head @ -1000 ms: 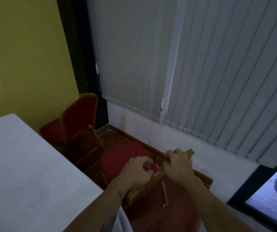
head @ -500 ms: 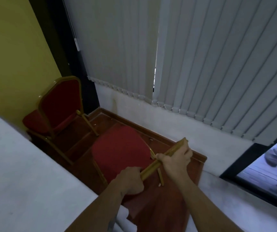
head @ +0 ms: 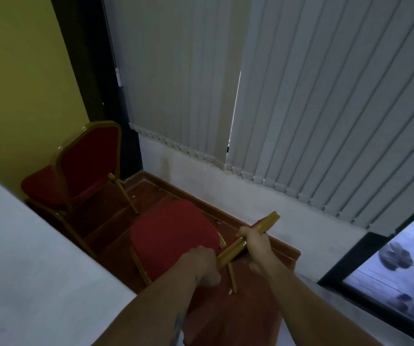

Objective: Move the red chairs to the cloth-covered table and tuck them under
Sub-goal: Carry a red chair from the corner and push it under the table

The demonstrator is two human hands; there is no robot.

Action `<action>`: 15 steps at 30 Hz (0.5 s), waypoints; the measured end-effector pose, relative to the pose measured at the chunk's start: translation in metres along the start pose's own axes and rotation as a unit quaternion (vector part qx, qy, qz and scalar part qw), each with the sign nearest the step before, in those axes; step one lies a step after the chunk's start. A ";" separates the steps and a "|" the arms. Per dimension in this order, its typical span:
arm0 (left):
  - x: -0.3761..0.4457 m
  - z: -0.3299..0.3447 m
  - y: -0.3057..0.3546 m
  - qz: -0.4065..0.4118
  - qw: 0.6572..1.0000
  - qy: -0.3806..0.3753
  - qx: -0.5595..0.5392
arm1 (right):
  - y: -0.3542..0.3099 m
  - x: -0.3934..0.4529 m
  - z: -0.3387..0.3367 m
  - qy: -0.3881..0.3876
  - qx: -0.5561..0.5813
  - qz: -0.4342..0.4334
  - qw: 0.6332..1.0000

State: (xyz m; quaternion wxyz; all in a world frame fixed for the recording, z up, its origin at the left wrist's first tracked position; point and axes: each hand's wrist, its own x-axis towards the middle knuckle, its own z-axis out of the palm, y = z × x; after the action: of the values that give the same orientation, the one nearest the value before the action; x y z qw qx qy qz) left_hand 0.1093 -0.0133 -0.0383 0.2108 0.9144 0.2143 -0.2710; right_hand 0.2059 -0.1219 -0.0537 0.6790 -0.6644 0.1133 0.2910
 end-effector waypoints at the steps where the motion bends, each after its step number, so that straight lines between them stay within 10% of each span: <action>1: 0.000 -0.004 0.000 -0.003 1.000 0.004 -0.001 | -0.004 0.002 0.002 -0.007 -0.005 -0.003 1.000; 15: 0.048 -0.042 0.049 -0.130 0.989 0.029 -0.058 | -0.059 0.107 0.011 -0.153 -0.115 0.003 0.981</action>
State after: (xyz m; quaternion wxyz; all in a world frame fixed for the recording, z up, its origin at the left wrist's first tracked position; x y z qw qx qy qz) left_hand 0.1877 -0.0191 -0.0217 0.2204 0.8724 0.3527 -0.2567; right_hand 0.3219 -0.0822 -0.0617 0.6068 -0.6850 -0.0244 0.4025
